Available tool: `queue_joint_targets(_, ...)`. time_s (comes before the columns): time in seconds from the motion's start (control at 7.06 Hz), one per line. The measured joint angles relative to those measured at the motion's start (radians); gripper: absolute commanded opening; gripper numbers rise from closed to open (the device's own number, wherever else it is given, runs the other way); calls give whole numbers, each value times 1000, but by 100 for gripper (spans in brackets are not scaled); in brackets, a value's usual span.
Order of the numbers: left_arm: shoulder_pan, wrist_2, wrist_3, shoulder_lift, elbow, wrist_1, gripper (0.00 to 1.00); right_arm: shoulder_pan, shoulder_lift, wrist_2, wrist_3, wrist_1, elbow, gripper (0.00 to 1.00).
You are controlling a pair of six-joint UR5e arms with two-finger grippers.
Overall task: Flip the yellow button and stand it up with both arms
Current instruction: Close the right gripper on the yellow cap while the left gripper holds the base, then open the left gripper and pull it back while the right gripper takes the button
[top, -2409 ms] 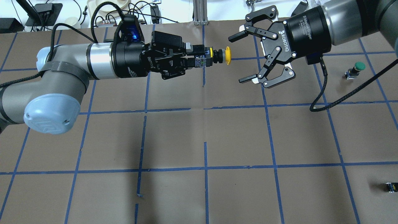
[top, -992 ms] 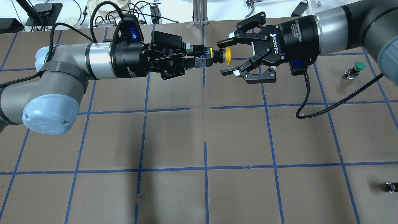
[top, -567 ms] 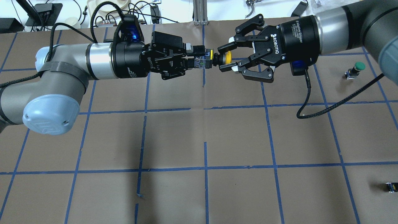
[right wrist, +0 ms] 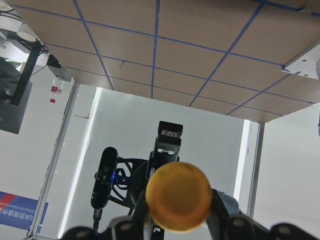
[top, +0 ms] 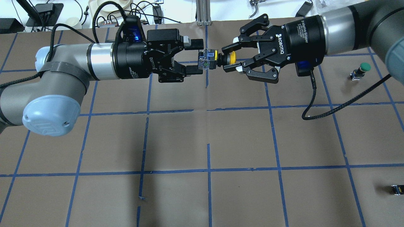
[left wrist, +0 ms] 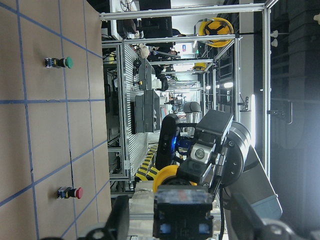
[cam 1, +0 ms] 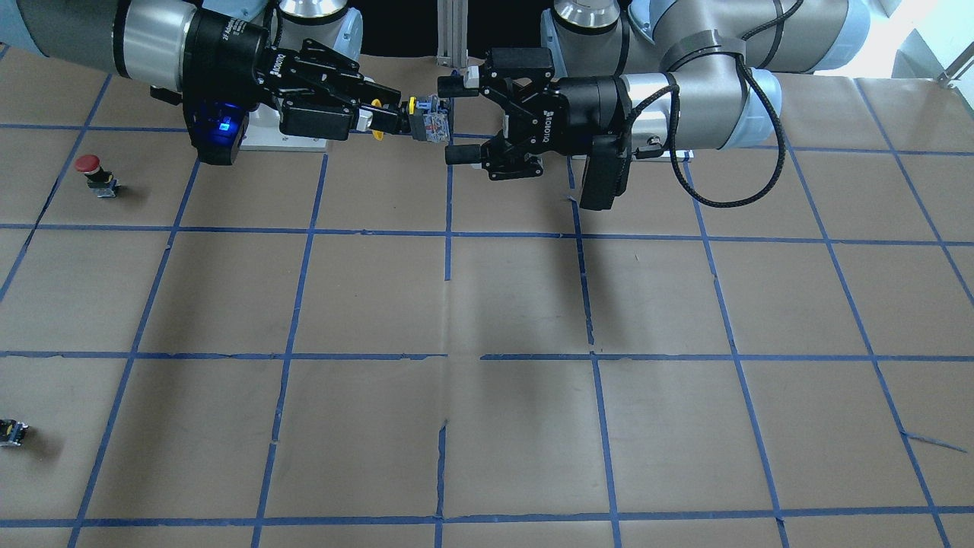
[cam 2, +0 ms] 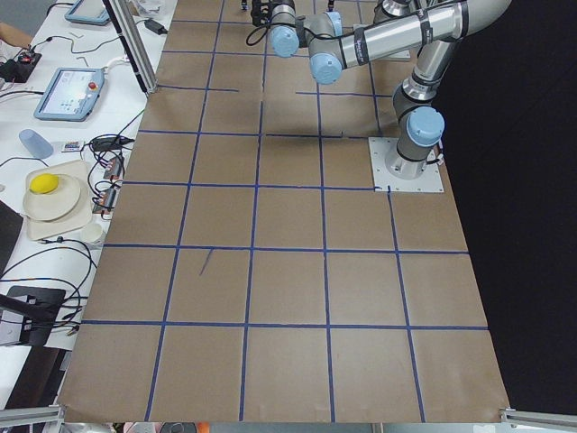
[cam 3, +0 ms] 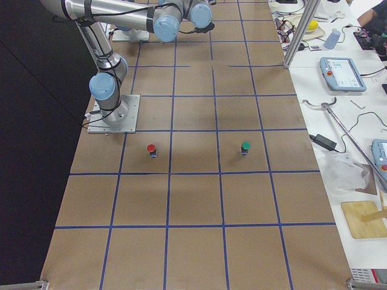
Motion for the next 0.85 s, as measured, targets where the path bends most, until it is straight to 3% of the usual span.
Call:
queue_joint_targets(0.14, 0, 30, -3, 5, 5, 0, 100, -2, 0, -13, 0, -4, -2, 27)
queue_joint_targets(0.43, 18, 218, -6, 8, 32, 3, 100, -34, 2, -148, -15, -73, -5, 27)
queue_joint_targets(0.85, 41, 649, 2, -7, 125, -1, 100, -111, 1, -382, -227, -130, -4, 26)
